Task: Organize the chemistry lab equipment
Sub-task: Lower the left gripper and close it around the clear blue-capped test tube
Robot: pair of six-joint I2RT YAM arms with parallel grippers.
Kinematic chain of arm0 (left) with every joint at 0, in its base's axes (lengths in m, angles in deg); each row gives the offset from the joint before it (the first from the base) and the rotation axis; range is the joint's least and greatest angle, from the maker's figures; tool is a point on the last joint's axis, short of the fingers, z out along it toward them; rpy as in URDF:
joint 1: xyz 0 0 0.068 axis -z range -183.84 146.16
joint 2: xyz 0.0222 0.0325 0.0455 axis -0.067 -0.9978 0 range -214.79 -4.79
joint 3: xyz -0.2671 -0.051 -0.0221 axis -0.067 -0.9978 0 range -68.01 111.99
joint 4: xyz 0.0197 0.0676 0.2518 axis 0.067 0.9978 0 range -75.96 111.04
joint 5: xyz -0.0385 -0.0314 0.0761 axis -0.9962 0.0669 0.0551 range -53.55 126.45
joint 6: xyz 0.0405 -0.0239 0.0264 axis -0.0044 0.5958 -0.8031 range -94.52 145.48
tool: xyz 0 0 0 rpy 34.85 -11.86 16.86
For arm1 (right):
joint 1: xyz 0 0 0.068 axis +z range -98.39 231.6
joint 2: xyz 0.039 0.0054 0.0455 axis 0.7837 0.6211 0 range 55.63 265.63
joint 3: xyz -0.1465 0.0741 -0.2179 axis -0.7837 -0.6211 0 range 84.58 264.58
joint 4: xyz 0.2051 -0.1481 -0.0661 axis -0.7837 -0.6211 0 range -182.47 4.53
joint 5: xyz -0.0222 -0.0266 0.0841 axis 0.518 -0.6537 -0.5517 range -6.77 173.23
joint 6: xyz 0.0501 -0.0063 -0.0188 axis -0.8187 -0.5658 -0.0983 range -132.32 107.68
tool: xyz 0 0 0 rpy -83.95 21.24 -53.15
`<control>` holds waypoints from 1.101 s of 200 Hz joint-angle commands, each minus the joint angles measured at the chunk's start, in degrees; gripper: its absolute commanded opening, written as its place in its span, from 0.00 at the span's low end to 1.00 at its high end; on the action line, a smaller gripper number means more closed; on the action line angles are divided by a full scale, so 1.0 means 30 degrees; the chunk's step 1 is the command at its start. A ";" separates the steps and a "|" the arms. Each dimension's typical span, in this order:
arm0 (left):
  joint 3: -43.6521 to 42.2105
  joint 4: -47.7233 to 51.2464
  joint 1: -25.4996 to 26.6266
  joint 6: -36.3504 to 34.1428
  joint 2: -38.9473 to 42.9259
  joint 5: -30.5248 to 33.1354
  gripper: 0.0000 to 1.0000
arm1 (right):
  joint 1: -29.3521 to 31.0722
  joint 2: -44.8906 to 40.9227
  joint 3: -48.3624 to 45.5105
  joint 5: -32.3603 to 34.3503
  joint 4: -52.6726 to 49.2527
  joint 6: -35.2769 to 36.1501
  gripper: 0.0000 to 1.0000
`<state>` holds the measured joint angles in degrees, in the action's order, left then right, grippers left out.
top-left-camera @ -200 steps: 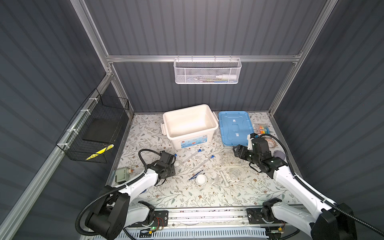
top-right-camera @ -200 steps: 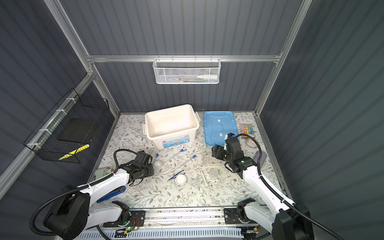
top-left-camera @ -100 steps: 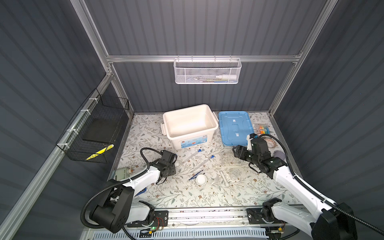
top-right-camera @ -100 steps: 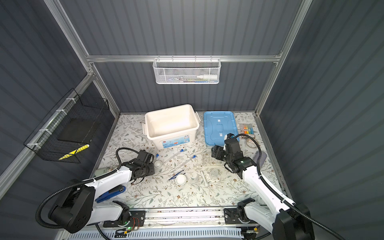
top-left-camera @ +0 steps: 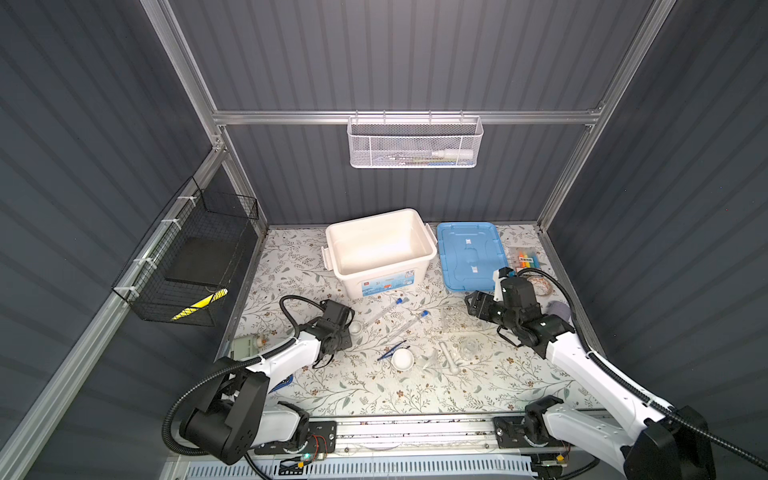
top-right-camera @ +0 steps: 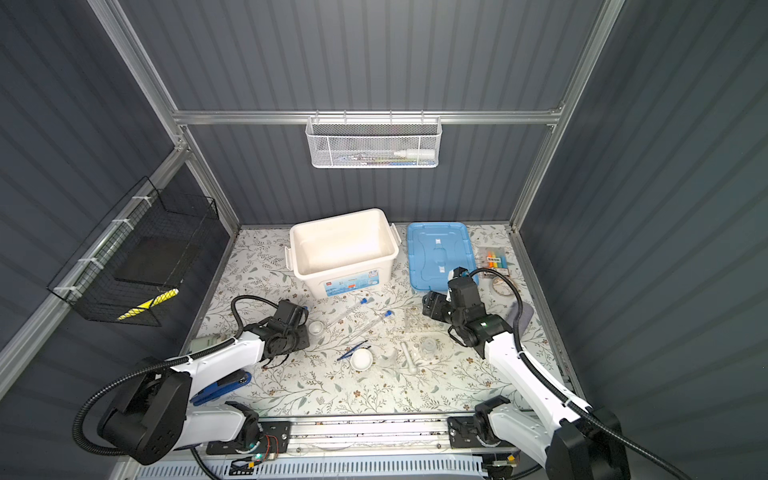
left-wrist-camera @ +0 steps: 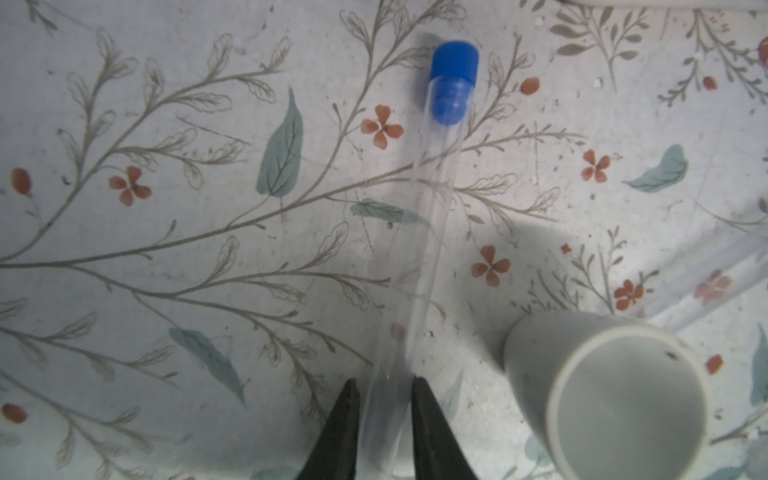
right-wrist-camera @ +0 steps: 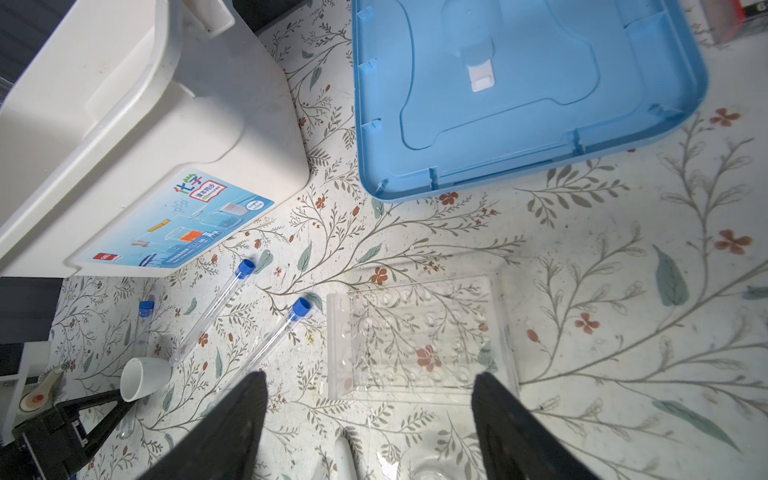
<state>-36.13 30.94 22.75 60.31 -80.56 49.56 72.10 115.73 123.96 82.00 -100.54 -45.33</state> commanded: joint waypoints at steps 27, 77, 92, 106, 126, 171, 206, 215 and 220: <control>0.0076 0.0737 0.0043 0.0474 0.0119 0.0590 0.36 | 0.0201 -0.0198 -0.0227 0.0251 -0.0404 -0.0014 0.79; 0.0038 0.0235 0.0043 0.0467 -0.0479 0.0244 0.36 | 0.0243 -0.0451 -0.0351 0.0332 -0.0568 -0.0012 0.80; 0.0064 0.0166 0.0043 0.0464 -0.0622 0.0119 0.34 | 0.0269 -0.0461 -0.0372 0.0280 -0.0548 -0.0013 0.79; 0.0071 0.0135 0.0043 0.0404 -0.0700 -0.0019 0.31 | 0.0289 -0.0445 -0.0353 0.0338 -0.0559 0.0004 0.80; -0.0038 0.0084 0.0043 0.0384 -0.0621 -0.0254 0.25 | 0.0289 -0.0432 -0.0347 0.0309 -0.0576 0.0010 0.80; -0.0513 0.0132 0.0043 0.0354 0.0109 -0.0389 0.18 | 0.0274 -0.0344 -0.0371 0.0093 -0.0459 0.0165 0.80; -0.0625 0.0193 0.0043 0.0324 0.0573 -0.0581 0.17 | 0.0299 -0.0256 -0.0356 -0.0183 -0.0372 0.0121 0.79; -0.0613 0.0266 0.0041 0.0287 0.0695 -0.0539 0.16 | 0.0303 -0.0227 -0.0380 -0.0173 -0.0344 0.0092 0.79; -0.0594 0.0299 0.0043 0.0285 0.0781 -0.0536 0.15 | 0.0307 -0.0204 -0.0393 -0.0215 -0.0364 0.0055 0.80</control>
<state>-37.05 29.54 22.75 61.12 -79.88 48.88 72.71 115.03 123.56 81.91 -100.97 -45.31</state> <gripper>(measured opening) 0.177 0.795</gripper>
